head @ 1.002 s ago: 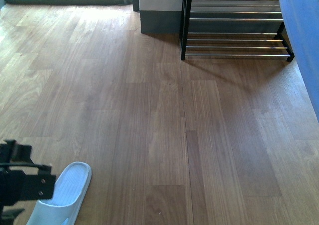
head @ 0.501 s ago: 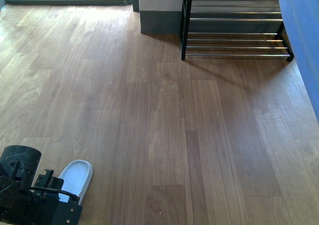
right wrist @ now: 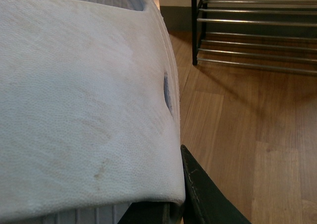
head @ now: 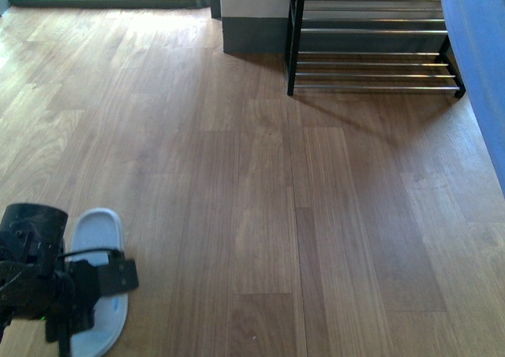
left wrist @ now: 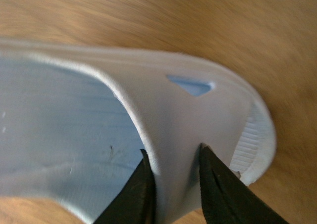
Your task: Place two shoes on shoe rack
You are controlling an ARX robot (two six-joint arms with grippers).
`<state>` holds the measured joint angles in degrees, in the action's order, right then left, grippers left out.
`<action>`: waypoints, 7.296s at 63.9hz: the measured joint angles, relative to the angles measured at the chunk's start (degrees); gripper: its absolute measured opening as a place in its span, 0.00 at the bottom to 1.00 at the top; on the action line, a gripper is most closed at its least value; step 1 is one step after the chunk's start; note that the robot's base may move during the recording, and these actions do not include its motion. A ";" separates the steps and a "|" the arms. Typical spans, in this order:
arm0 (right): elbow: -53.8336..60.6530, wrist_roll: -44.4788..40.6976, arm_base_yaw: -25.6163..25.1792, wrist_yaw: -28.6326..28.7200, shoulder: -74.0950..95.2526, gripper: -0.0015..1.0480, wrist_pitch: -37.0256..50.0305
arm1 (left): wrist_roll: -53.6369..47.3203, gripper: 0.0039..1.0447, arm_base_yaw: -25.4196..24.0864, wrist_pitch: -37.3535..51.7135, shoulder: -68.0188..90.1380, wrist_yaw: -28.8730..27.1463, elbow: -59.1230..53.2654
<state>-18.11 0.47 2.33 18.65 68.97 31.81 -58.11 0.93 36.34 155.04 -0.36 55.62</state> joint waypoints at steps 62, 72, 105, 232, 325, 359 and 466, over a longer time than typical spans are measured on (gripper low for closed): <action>0.00 0.00 0.00 0.00 0.00 0.02 0.00 | 116.58 0.02 3.82 33.83 -51.76 -17.07 -32.15; 0.00 0.00 0.00 0.00 0.00 0.02 0.00 | 119.82 0.02 6.69 27.15 -69.29 -21.62 -39.76; 0.00 0.00 0.00 0.00 0.00 0.02 0.00 | 112.74 0.02 13.66 2.89 -100.80 -31.19 -42.82; 0.00 0.00 0.02 -0.02 0.04 0.02 0.00 | 112.30 0.02 13.81 2.84 -100.87 -31.17 -42.82; 0.22 0.55 0.09 0.63 0.39 0.02 1.36 | 112.26 0.02 13.81 2.84 -100.89 -31.21 -42.82; -35.50 7.85 21.86 -28.37 41.48 0.02 -6.60 | 112.19 0.02 13.81 2.84 -100.89 -31.19 -42.82; -31.95 4.79 15.56 -20.55 33.73 0.91 -2.10 | 112.19 0.02 13.81 2.84 -100.89 -31.19 -42.82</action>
<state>-50.06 5.26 17.89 -1.89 102.69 29.71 54.08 14.74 39.18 54.15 -31.55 12.80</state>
